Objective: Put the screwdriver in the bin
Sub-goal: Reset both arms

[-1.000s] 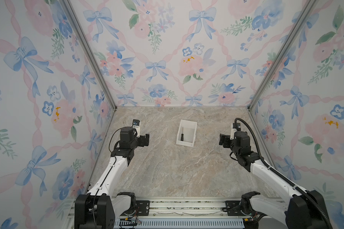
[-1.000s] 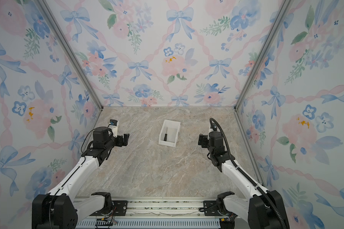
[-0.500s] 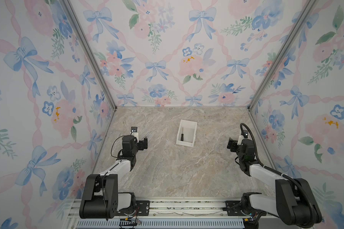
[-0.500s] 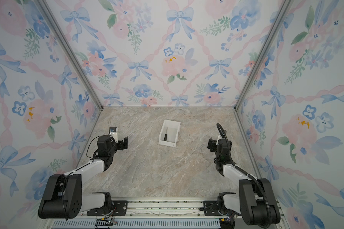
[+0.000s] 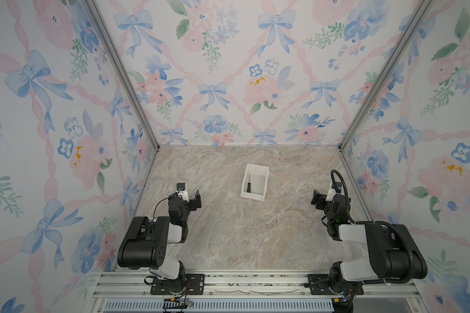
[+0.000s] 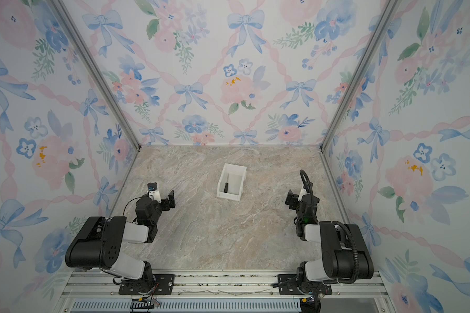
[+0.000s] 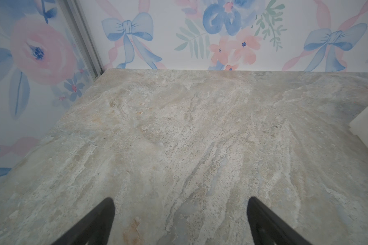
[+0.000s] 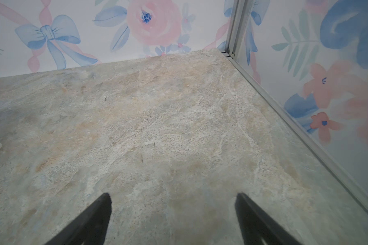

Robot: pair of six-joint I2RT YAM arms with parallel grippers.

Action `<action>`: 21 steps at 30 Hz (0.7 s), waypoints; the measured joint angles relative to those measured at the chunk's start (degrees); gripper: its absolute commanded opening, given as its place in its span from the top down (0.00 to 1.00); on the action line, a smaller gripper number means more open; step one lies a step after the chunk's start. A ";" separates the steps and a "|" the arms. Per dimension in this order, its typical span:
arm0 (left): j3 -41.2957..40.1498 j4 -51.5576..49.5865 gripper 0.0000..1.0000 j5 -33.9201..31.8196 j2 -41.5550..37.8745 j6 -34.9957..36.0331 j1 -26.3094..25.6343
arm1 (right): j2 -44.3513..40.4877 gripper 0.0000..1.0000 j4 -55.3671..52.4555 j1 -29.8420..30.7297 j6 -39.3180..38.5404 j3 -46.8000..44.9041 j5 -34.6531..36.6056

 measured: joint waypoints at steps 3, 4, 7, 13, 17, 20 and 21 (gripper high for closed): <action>-0.57 2.71 0.02 0.00 0.52 0.00 0.00 | 3.41 0.03 -1.20 1.57 -1.95 3.10 -1.75; -0.57 3.48 0.02 0.02 0.55 0.02 0.00 | 3.54 0.03 -0.74 1.97 -2.34 3.52 -2.14; -0.55 4.85 0.02 0.28 0.55 0.11 -0.02 | 3.54 0.03 -0.35 2.29 -3.10 4.00 -2.75; -0.52 5.60 0.02 0.46 0.55 0.11 -0.02 | 3.54 0.03 -0.35 2.29 -3.56 4.00 -3.26; -0.52 5.62 0.02 0.46 0.55 0.11 -0.02 | 3.54 0.03 -0.35 2.29 -3.56 4.00 -3.43; -0.52 5.62 0.02 0.46 0.55 0.13 -0.02 | 3.54 0.03 -0.35 2.29 -3.56 4.00 -3.41; -0.52 5.62 0.02 0.46 0.55 0.11 -0.02 | 3.54 0.03 -0.35 2.29 -3.61 4.00 -3.41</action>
